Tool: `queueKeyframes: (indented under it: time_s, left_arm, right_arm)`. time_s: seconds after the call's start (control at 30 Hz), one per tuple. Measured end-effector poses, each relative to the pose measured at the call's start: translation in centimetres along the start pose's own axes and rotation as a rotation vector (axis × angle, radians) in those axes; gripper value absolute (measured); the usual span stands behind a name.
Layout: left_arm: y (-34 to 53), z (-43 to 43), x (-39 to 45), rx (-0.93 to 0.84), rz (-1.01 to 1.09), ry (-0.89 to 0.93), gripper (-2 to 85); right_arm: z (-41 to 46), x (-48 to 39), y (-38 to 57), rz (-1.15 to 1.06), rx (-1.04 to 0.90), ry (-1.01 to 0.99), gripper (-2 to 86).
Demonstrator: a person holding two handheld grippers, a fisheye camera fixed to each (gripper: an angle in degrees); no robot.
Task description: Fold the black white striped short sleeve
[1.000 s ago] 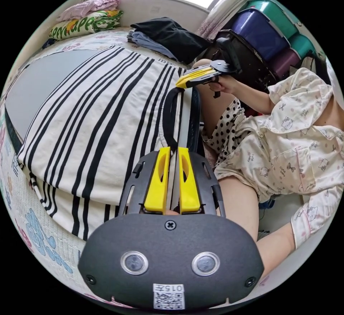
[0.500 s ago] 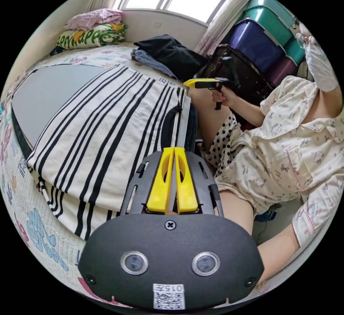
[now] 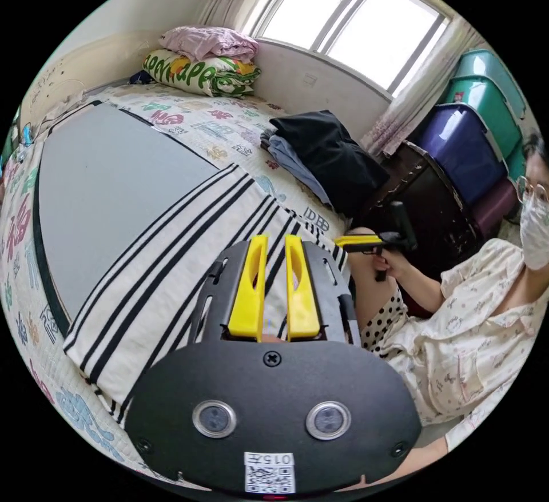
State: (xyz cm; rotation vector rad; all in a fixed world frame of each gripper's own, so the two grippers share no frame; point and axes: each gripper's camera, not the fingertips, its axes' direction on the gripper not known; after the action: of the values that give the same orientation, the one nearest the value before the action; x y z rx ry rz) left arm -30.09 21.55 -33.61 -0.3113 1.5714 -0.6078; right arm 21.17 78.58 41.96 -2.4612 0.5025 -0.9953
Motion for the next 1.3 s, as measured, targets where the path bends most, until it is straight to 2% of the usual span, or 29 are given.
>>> queueKeyframes:
  time_s: [0.17, 0.23, 0.43, 0.57, 0.73, 0.87, 0.93, 1.0, 1.1, 1.17, 1.3]
  left_arm:
    - [-11.2, 5.1, -1.0, -0.029, -0.03, -0.129, 6.9]
    - [-16.3, 8.6, -1.9, -0.033, -0.069, -0.173, 7.8]
    - [-23.6, 18.0, -6.4, -0.137, -0.235, -0.281, 9.9]
    - [-24.7, 21.7, -8.0, -0.222, -0.241, -0.33, 8.7]
    - [-24.7, 23.4, -8.1, -0.281, -0.18, -0.398, 2.6]
    - [-24.5, 22.4, -7.4, -0.227, -0.132, -0.382, 1.1]
    - [-24.3, 21.0, -7.1, -0.191, -0.128, -0.384, 0.6]
    - [-24.1, 19.5, -6.9, -0.137, -0.139, -0.37, 0.4]
    - [-23.1, 17.9, -7.0, -0.084, -0.152, -0.331, 0.3]
    - [-22.1, 17.6, -7.1, -0.083, -0.151, -0.34, 0.3]
    - [-19.2, 17.0, -7.6, -0.043, -0.16, -0.296, 0.3]
  right_arm:
    - [-2.4, -1.7, -1.8, -0.001, 0.01, -0.025, 3.9]
    - [-3.4, -2.2, -2.7, -0.013, -0.006, -0.122, 1.4]
    - [-9.2, -1.5, -2.9, 0.051, 0.107, -0.203, 0.1]
    - [-11.3, -0.3, -3.1, 0.103, 0.144, -0.279, -0.2]
    - [-11.6, -1.0, -3.4, 0.108, 0.157, -0.306, -0.3]
    - [-12.3, -1.1, -2.8, 0.138, 0.195, -0.291, -0.4]
    - [-15.7, -0.4, -1.5, 0.168, 0.331, -0.158, -0.2]
    - [-17.9, 0.5, -1.2, 0.161, 0.384, -0.133, 0.1]
    - [-15.8, -0.6, -2.3, 0.06, 0.289, -0.145, 2.0]
    - [-12.4, -2.5, -2.6, 0.002, 0.195, -0.118, 7.0]
    - [-4.3, -6.1, -2.7, -0.063, 0.033, 0.013, 9.6]
